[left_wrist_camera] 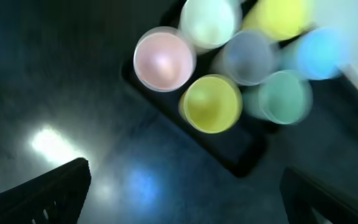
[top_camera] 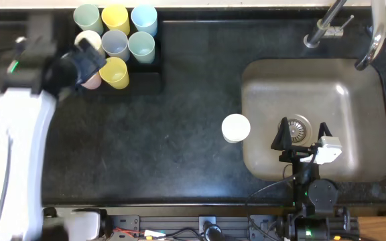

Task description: Store Cups

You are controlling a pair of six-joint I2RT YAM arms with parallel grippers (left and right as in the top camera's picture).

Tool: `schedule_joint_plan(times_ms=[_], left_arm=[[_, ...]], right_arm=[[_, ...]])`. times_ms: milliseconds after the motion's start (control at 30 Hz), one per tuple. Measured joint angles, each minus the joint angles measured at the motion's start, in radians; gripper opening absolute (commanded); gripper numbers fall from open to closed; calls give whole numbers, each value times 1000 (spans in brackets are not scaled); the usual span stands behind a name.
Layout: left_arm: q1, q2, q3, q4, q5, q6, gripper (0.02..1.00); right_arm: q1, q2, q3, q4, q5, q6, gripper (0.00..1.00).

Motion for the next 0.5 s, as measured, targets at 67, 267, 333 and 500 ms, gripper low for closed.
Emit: schedule_joint_plan(times_ms=[67,267,333,500], left_arm=[[-9,-166,-147,66,-7,57,1000],[-14,-755,-900,541,-1,169,998],[-14,-885,-1101,797,44,268,1000],[-14,-1126,-1423,1408,126,517,998]], right_arm=[[0,0,0,0,0,0,996],[0,-1,0,0,0,0,996],[0,-1,0,-1,0,0,998],[0,-1,0,0,0,0,996]])
